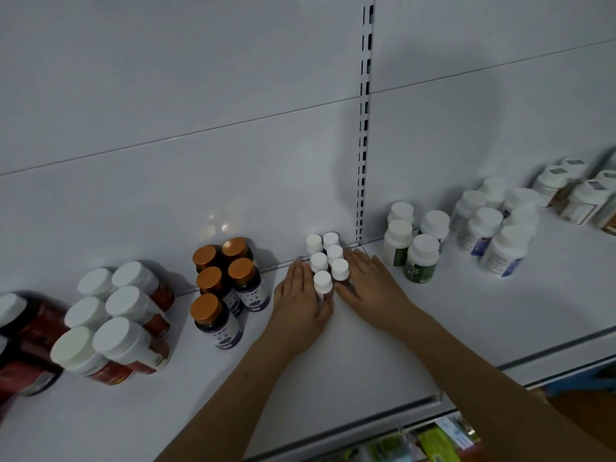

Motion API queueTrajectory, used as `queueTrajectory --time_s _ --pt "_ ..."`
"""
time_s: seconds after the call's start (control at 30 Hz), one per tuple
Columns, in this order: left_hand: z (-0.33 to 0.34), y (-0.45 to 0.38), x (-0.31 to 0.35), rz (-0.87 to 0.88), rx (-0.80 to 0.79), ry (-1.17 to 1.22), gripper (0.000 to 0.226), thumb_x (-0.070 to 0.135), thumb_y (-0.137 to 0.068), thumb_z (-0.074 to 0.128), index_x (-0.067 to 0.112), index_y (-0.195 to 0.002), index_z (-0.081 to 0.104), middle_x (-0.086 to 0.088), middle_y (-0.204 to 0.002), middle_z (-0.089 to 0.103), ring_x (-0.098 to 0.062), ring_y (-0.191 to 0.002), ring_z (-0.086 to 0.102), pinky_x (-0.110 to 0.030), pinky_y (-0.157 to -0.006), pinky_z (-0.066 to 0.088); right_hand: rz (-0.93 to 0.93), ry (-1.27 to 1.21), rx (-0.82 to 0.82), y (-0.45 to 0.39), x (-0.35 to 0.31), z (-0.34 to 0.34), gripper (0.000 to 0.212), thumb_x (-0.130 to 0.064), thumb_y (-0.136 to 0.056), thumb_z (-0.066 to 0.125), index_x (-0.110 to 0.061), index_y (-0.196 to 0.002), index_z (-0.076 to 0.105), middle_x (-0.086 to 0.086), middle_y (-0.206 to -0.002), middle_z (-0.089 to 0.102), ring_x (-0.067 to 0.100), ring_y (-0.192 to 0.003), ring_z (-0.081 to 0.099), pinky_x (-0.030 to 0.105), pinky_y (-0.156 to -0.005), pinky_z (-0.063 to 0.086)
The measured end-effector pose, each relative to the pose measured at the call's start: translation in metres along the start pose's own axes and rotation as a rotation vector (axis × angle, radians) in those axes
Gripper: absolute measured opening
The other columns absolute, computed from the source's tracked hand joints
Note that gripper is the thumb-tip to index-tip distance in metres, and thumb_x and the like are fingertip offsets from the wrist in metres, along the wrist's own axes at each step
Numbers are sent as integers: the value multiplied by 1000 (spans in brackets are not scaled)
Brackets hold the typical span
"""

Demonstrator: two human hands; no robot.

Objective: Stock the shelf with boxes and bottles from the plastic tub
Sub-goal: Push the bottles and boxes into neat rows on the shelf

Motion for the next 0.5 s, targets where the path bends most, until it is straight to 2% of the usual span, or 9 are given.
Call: queueTrajectory --time_s 0.1,0.23,0.37,0.5 --pt "-1 -10 -4 -16 22 -12 92 66 -85 8 11 -158 2 -7 -166 6 -20 -153 1 -40 -122 7 -9 19 6 -7 2 2 81 -65 -91 17 -19 -157 16 -2 -163 22 16 -151 14 38 -123 8" --pt "-3 -18 -6 -31 49 -31 89 66 -87 13 12 -158 11 -7 -164 17 -22 -152 10 -44 -120 13 -11 53 42 -8 3 2 76 -58 -92 19 -17 -156 22 0 -161 28 19 -150 20 37 -121 10" --pt "-5 -14 -5 -64 128 -70 83 64 -90 24 11 -154 27 -10 -157 33 -27 -146 28 -44 -115 24 -38 77 62 -11 0 -1 81 -57 -87 20 -15 -156 24 2 -161 29 21 -149 21 39 -121 14" --pt "-5 -14 -7 -62 155 -99 80 62 -92 29 11 -154 29 -10 -157 35 -27 -145 31 -45 -114 26 -46 108 68 -12 0 0 83 -60 -85 20 -18 -157 19 -1 -162 25 19 -150 18 37 -121 10"
Point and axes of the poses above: each hand's wrist, its own y-axis away from the middle knuckle, its own z-axis out of the palm, x = y × z, the point moved 9 cm from there along -y, towards the middle knuckle
